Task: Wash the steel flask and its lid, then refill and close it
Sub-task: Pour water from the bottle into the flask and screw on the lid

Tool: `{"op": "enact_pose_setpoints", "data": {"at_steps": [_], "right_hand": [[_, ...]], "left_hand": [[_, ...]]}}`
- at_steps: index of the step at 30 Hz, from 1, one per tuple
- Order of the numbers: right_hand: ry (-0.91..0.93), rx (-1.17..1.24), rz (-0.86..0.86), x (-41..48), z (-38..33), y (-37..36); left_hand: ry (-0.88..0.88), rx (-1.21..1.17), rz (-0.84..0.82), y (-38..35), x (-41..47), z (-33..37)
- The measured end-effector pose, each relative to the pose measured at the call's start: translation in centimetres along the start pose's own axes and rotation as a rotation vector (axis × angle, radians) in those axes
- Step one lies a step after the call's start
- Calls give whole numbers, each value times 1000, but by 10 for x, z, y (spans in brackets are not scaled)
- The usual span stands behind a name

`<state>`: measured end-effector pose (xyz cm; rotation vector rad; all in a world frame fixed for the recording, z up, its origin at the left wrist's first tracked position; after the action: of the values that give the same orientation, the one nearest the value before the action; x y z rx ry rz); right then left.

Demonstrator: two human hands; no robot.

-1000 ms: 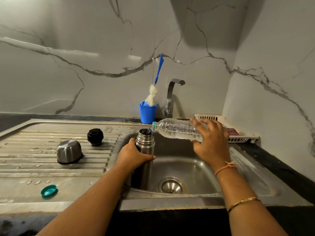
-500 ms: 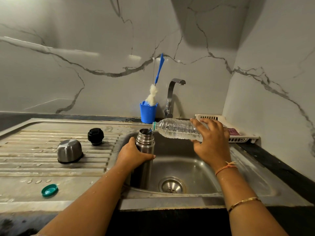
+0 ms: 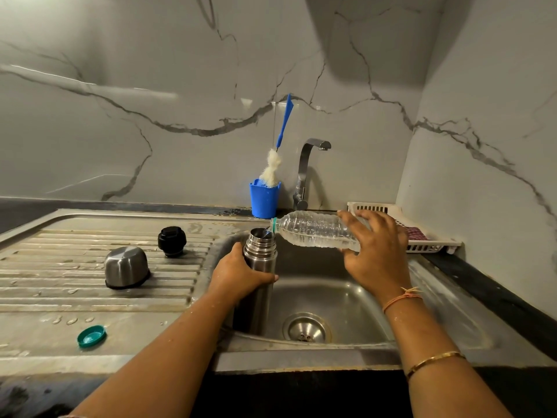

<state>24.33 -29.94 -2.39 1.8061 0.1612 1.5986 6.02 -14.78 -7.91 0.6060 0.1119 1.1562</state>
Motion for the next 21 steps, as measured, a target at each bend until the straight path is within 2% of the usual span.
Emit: {"op": "enact_pose_setpoints", "data": {"at_steps": [21], "right_hand": [[4,-15,-1,0,-2,0]], "left_hand": [[2,14,3,0,0,-1]]}}
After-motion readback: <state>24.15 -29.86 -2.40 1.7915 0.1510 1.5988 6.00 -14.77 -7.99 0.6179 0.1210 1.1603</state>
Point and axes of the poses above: each hand's wrist, its own x-axis towards the middle knuckle, its own y-axis out of the back of the hand, z = x × y, the point moved 3 cm from there along x, towards the middle knuckle, and after that the axes turned 7 degrees about -x, right-handed, at the moved point
